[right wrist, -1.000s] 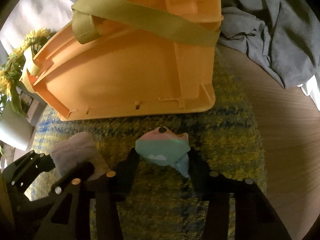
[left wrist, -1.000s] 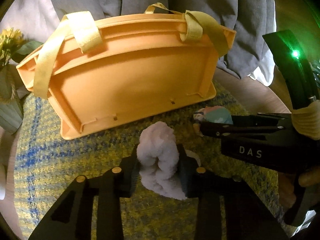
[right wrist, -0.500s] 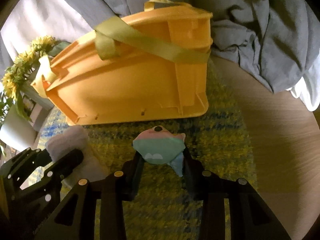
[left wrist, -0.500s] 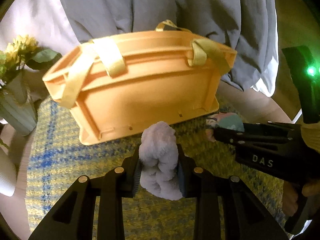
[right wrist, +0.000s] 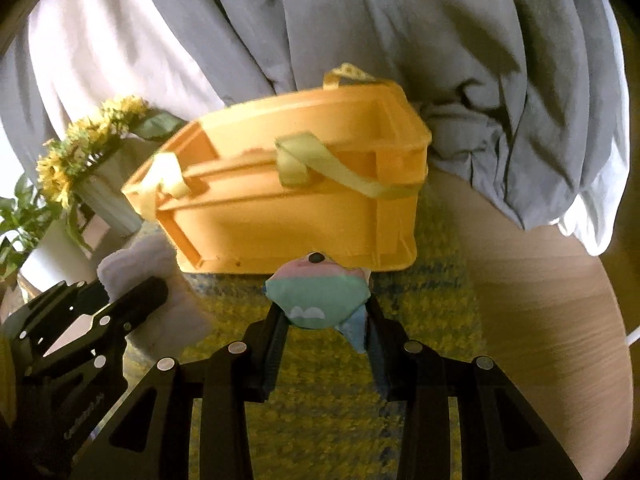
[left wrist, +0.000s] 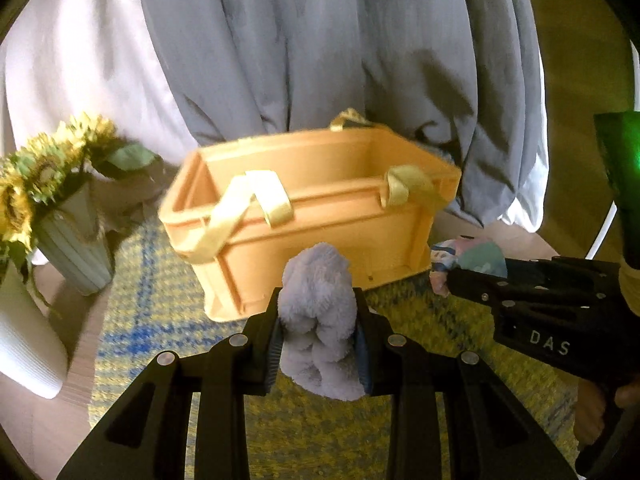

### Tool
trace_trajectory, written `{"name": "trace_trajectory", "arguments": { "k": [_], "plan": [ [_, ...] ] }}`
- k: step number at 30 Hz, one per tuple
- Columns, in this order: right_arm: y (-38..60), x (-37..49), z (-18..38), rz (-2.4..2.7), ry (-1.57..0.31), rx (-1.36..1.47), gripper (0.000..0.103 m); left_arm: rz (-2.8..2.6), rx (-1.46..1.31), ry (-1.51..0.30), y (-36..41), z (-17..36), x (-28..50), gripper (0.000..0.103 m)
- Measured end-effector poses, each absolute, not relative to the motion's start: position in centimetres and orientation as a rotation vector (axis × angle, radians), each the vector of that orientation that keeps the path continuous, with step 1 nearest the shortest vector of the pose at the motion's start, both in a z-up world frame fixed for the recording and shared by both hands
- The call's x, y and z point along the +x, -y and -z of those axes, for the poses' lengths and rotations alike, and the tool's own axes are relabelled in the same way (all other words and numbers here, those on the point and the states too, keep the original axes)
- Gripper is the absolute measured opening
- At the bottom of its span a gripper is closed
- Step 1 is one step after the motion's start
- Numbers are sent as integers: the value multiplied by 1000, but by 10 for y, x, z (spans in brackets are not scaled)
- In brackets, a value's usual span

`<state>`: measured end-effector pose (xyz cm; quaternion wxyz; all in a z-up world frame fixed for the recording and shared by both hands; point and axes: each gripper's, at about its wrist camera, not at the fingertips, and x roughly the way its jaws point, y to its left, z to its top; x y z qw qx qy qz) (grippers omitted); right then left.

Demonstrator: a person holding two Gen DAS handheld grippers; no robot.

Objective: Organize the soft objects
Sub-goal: 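Carry the scrunchie with the left tool while the right tool carries the teal toy to the basket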

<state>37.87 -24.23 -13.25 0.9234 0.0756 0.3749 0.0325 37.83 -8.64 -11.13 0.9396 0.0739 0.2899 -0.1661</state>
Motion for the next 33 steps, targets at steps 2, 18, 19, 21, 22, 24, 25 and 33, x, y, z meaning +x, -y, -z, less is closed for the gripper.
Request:
{"name": "trace_trajectory", "arguments": {
  "k": [2,18,19,21,22,24,25,33],
  "plan": [
    [238,374,124,-64,-749,152,38,331,153,-567,85,104,375,30],
    [227,355,69,-75,-587,152,38,306,105,-422,68,52,356,30],
    [226,354,66,-77,-576,152,38,302,104,-409,67,49,355,30],
    [226,355,61,-79,-561,155,38,295,105,-386,66,43,354,30],
    [225,355,57,-81,-550,158,38,291,103,-374,65,40,354,30],
    [225,355,52,-81,-529,160,38,287,98,-361,65,36,356,30],
    [224,356,48,-81,-516,158,38,284,93,-353,64,33,357,30],
    [224,362,28,-73,-439,144,38,263,92,-290,60,16,366,30]
  ]
}}
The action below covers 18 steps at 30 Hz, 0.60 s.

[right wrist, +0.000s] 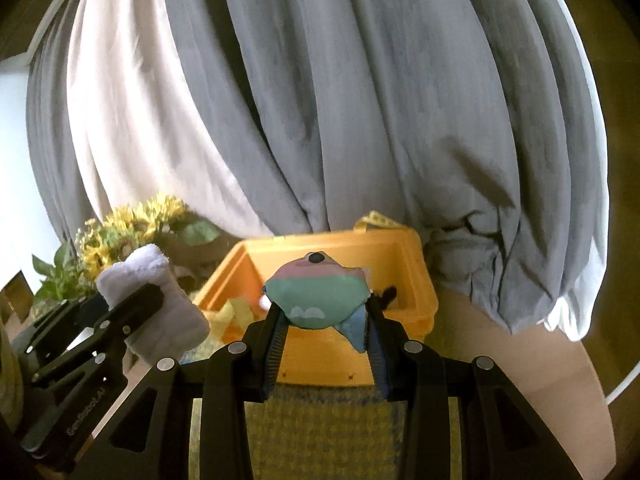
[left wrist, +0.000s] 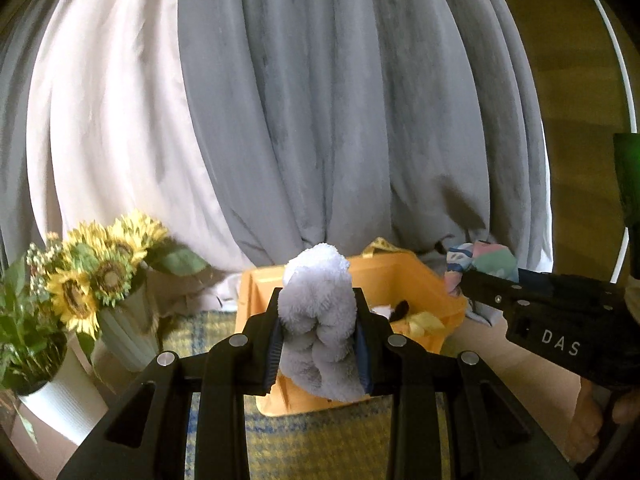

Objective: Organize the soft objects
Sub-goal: 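Carry the scrunchie with the left tool while the right tool carries the teal toy to the basket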

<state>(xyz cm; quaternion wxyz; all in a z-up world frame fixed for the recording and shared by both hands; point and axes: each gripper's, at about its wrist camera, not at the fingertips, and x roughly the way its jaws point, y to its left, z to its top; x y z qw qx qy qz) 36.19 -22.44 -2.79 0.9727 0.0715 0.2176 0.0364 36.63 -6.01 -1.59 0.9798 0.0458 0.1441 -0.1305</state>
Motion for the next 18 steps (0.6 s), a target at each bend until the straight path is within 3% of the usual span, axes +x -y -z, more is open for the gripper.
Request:
{"name": "trace_trajectory", "arguments": {
  "k": [18],
  "plan": [
    [229,416,8,-47,-377,113,38,209,115,-269,62,4,422,30]
  ]
}}
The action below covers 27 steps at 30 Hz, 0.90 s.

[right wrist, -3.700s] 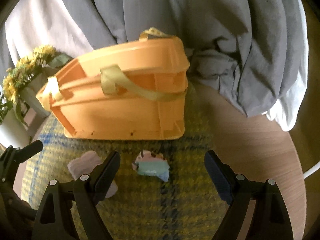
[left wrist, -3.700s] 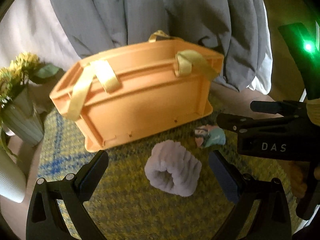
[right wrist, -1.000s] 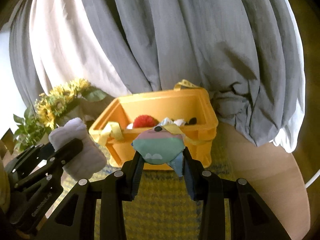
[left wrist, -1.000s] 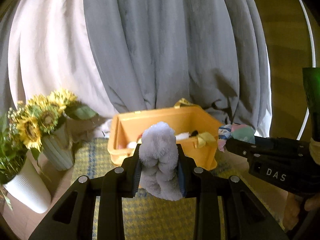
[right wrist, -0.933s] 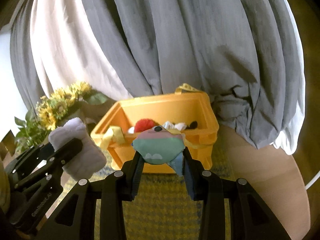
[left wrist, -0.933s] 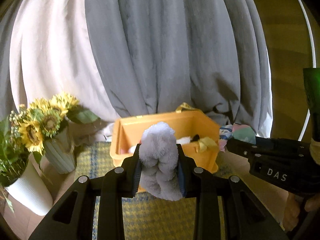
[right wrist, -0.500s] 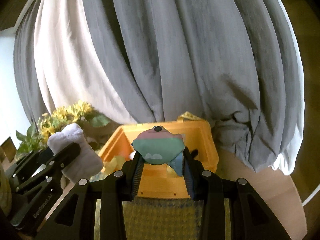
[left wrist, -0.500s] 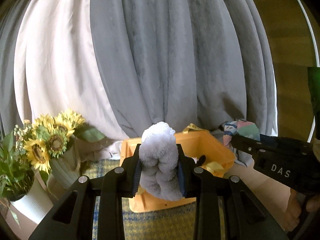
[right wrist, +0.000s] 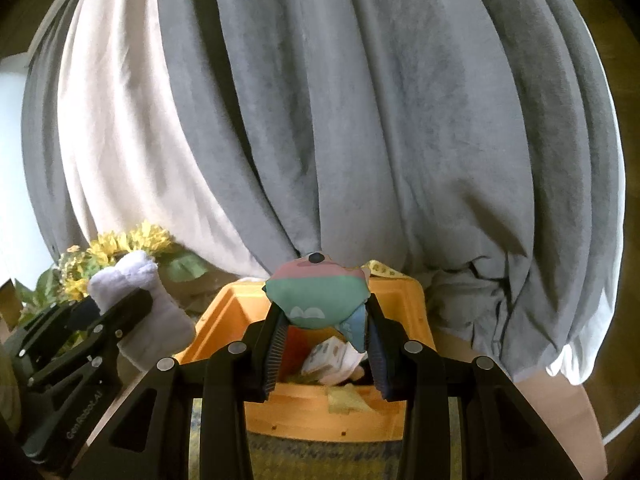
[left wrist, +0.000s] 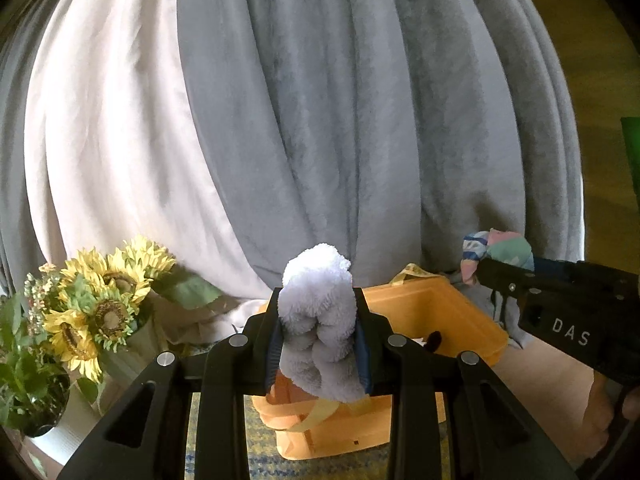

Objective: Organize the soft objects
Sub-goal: 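Carry the scrunchie with the left tool while the right tool carries the teal toy to the basket, then open the left tool over the basket while the right tool releases the teal toy inside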

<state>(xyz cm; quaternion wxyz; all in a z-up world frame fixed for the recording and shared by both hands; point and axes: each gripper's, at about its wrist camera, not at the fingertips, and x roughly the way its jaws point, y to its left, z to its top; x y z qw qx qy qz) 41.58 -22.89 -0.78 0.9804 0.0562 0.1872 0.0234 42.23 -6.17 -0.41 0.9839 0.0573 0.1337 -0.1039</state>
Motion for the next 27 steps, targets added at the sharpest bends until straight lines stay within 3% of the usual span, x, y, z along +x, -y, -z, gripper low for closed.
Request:
{"name": "trace_trajectory", "arguments": {
  "k": [17,27],
  "plan": [
    [233,492,20,-43,-509,79,38,216,150,-384,74,17,499,30],
    [237,522,58,-42,-665,81,38,217,203,-495,84,50,525,30]
  ]
}}
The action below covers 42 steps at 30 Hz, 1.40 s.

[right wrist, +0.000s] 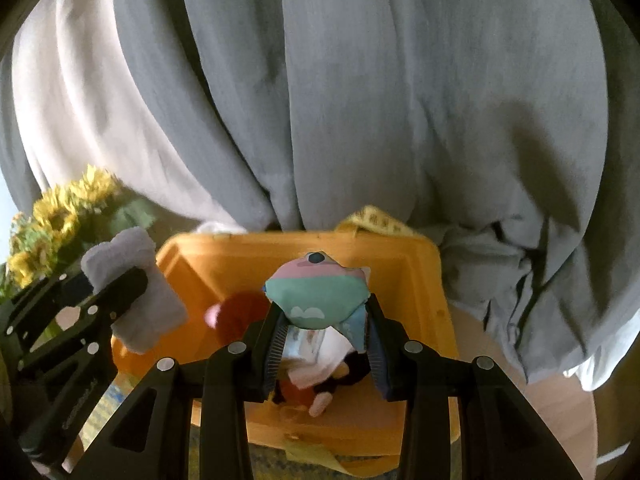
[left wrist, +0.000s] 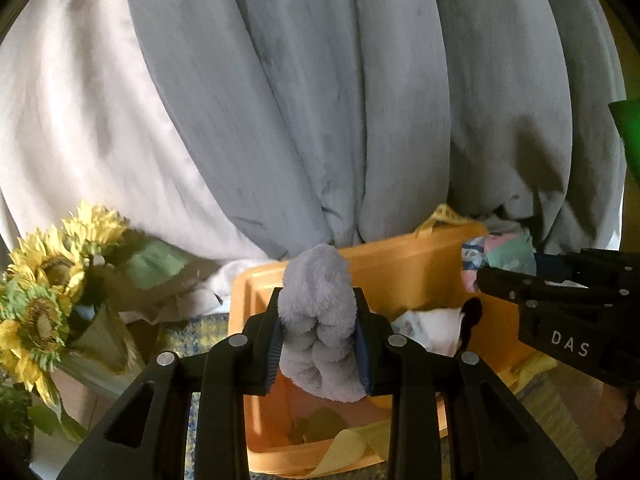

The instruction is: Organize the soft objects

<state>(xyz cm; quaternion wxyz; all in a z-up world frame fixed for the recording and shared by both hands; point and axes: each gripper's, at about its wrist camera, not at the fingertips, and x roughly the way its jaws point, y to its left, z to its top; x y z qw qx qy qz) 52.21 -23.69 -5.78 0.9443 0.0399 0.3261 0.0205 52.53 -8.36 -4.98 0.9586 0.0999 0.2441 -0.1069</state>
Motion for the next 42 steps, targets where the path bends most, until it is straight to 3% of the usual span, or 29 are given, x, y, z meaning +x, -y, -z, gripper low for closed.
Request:
{"name": "trace_trajectory", "arguments": {
  "k": [7,10,12,14,19,21,23,26,32,42],
  "plan": [
    [237,528,85,-65,-775,92,38,219,238,-556,88,70,533,32],
    [239,531,93,-62,-812,105,40,221,238,-575,89,74,536,45],
    [241,532,96,-55,-824,106,46,217,238,-576,88,75,537,59],
    [242,533,96,-40,-824,102,62,211,235,-571,87,73,535,63],
    [244,528,88,2,-806,95,66,181,222,-551,82,61,522,74],
    [246,521,83,21,-789,98,67,160,213,-527,79,53,511,88],
    [245,510,76,44,-764,89,77,142,212,-504,75,46,501,90],
    [243,494,66,61,-726,84,79,94,218,-467,70,36,480,101],
    [229,446,46,81,-631,82,90,35,237,-386,55,20,431,103],
    [193,358,28,136,-520,93,94,91,222,-321,15,8,349,103]
  ]
}}
